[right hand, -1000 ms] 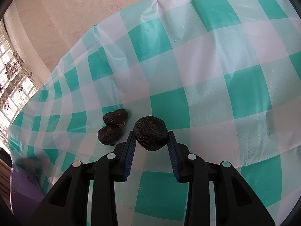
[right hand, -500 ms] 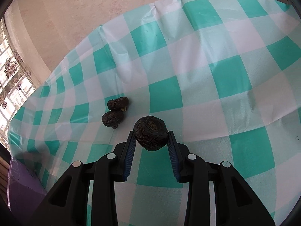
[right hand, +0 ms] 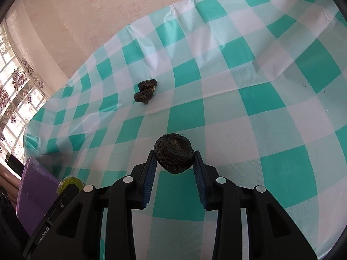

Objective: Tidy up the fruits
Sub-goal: 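Lift and carry the dried fruit and green fruit toward the box with both tools, then open both tools to drop the dried fruit and green fruit into the box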

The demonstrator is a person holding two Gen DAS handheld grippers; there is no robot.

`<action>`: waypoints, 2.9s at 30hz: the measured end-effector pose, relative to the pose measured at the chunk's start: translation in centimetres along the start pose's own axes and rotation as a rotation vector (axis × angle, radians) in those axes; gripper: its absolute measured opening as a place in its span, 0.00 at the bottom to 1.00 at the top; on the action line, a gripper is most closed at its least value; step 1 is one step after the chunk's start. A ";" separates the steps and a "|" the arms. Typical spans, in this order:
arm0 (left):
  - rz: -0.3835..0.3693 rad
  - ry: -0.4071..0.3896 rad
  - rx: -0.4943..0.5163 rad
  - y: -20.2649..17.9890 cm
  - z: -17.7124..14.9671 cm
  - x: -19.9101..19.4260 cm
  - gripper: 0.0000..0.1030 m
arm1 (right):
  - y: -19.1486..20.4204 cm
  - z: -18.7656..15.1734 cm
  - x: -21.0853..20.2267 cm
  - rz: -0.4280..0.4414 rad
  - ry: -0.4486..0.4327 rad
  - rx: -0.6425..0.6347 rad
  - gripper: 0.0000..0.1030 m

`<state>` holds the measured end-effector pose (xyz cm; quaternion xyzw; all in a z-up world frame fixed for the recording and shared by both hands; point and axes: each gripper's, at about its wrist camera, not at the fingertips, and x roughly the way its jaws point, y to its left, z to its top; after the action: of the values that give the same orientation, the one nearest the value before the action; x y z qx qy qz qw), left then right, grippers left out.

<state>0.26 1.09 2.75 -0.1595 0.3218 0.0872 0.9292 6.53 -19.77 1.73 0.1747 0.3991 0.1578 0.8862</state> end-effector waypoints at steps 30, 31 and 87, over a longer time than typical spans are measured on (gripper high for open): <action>-0.053 -0.208 0.171 1.2 -3.5 -17.1 0.59 | 1.8 -7.8 -7.4 0.033 -0.011 -0.033 0.34; -0.053 -0.226 0.169 1.5 -3.2 -17.9 0.59 | 2.1 -7.8 -7.5 0.040 -0.010 -0.036 0.34; 0.529 0.052 -0.036 28.2 1.7 -21.9 0.48 | 38.2 -17.4 -2.6 0.178 0.236 -0.992 0.34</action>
<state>-23.30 26.72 10.92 -0.0886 0.3745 0.3289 0.8624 -13.74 16.25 9.27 -0.2522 0.3571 0.4213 0.7946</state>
